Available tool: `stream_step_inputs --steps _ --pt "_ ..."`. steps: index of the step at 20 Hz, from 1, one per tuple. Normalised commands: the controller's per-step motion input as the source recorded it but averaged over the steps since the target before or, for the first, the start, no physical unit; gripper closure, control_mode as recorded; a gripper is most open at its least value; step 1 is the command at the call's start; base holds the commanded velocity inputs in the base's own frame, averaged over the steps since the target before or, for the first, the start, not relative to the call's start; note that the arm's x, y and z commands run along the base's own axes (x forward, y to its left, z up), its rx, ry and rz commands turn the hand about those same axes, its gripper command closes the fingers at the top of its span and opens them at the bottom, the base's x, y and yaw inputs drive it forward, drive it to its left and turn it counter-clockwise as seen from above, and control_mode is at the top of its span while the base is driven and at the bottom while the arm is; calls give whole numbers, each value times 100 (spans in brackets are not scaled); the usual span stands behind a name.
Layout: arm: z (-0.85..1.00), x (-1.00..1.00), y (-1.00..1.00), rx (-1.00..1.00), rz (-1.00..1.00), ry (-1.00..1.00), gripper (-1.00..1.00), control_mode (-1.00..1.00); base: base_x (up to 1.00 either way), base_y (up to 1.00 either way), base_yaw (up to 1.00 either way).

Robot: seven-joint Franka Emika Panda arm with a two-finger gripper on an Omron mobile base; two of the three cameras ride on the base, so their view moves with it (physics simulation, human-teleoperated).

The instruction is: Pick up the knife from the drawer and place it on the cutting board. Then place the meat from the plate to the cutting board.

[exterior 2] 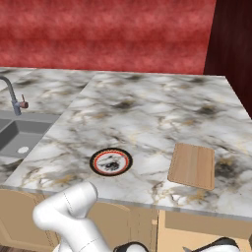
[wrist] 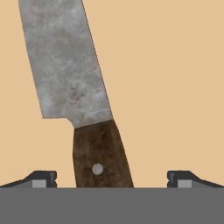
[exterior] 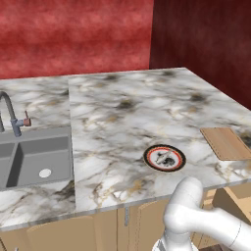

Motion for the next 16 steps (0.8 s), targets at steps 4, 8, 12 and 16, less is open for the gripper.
stream_step_inputs --steps 4,8,12,16 --pt "-23 0 2 0 4 0 -100 -100 0 0 0" --pt "-22 0 0 0 4 0 100 -100 0 0 0" --pt "-14 0 0 0 3 0 100 -100 0 0 0" --pt "-4 -20 -1 1 1 -3 100 -100 0 0 0"
